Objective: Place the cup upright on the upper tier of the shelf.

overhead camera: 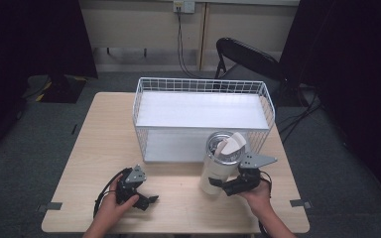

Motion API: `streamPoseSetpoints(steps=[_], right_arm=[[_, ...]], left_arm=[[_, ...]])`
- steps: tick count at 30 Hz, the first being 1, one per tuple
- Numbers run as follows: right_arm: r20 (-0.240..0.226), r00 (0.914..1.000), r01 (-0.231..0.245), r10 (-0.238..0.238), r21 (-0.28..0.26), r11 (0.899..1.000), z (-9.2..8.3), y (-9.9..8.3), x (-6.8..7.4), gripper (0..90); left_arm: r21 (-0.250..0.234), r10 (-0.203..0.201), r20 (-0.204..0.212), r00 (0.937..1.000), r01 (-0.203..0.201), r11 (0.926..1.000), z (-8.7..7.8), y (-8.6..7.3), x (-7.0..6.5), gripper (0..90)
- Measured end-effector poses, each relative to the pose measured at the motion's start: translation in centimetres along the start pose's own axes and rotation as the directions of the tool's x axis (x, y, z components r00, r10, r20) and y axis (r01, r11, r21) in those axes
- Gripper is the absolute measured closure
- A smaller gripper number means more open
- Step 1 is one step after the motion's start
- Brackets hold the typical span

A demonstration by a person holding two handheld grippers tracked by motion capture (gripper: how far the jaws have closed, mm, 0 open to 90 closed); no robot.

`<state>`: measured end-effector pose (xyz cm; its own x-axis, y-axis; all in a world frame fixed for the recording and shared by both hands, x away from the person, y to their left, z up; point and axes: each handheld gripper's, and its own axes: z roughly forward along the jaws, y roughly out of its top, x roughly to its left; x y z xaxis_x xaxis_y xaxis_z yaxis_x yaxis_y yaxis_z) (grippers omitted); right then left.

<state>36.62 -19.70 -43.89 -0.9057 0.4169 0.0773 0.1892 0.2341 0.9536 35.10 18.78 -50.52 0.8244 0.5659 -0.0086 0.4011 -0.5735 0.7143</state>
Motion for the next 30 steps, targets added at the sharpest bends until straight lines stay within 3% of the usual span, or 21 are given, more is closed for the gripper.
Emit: streamPoseSetpoints(steps=[8,30], right_arm=[[0.013,0.9999,-0.001,0.001,-0.023,1.0,-0.7,1.9,-0.3,10.2],[-0.002,1.0,-0.008,0.008,0.015,1.0,-1.7,6.3,-1.2,10.2]], left_arm=[[0.0,-0.002,0.0,1.0,0.002,1.0,0.0,0.0,0.0,0.0],[0.001,-0.001,-0.001,1.0,0.001,1.0,0.0,0.0,0.0,0.0]])
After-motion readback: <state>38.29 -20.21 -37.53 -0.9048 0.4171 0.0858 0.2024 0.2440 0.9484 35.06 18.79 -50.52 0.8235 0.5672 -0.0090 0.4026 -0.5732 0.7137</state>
